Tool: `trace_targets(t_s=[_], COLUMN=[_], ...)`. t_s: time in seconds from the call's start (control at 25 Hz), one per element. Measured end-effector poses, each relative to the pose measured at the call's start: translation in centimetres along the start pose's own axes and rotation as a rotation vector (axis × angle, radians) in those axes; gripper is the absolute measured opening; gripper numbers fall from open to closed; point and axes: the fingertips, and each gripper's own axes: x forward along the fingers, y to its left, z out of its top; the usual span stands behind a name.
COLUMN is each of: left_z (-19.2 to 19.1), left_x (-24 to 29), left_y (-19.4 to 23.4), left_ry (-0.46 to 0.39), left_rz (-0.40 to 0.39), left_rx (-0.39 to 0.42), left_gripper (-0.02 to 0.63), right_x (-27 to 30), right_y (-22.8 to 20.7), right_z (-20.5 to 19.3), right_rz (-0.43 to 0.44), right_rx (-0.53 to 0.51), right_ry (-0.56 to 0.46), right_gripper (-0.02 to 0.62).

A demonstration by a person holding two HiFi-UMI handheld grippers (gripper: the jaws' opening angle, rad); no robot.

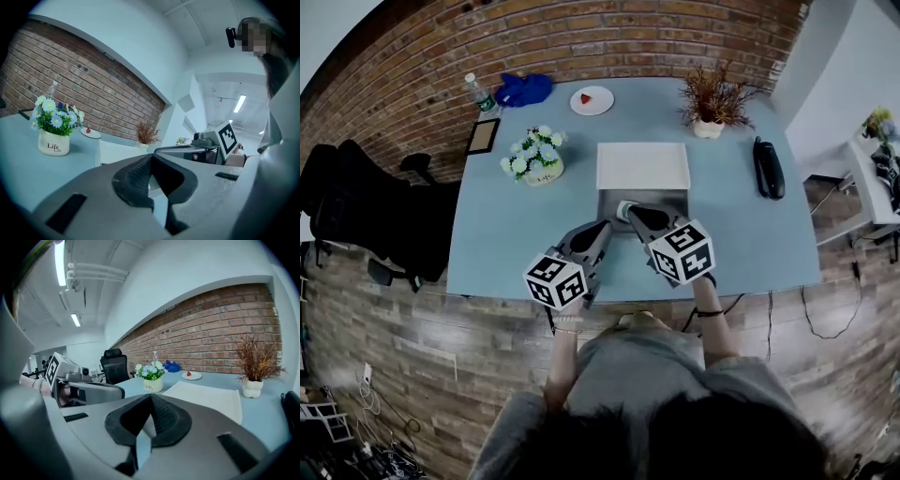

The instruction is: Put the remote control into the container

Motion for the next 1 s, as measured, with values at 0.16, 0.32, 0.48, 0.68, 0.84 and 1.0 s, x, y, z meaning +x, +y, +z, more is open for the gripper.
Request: trace_targets(t_s=[0.16, 0.32, 0.48, 0.68, 0.84, 1.0], left_z=[1.0, 2.0, 3.0, 3.9, 3.9, 3.9], left_x=[-0.6, -0.8, -1.0, -1.9, -2.1, -2.0], left_y=[-1.0, -2.1, -3.5, -4.7, -5.1, -5.3], left_ry=[-0.016, -0.031, -0.047, -0.07, -0.075, -0.072], left_rz=[-0.025, -0.058, -0.088, -0.11, -0.12, -0.129], left_rx=[0.037, 0.067, 0.103, 0.133, 0.136, 0.142], left_gripper=[0.003, 0.003, 0.003, 0.003, 0.003, 0.003], right_x=[-1.3, -2.6, -3.9, -5.1, -5.5, -5.6], right_y=[1.0, 1.7, 2.1, 2.8, 3.2, 3.2], right_z=[1.4, 2.8, 3.8, 3.9, 3.7, 3.8], right_rz=[-0.023, -0.052, -0.081, -0.107, -0.113, -0.112], right_rx=[0.013, 0.022, 0.011, -0.01, -0.021, -0.024], right_ry=[-0.08, -0.159, -0.206, -0.215, -0.221, -0.231], right_gripper=[0.0, -0.002, -0.002, -0.002, -0.002, -0.002])
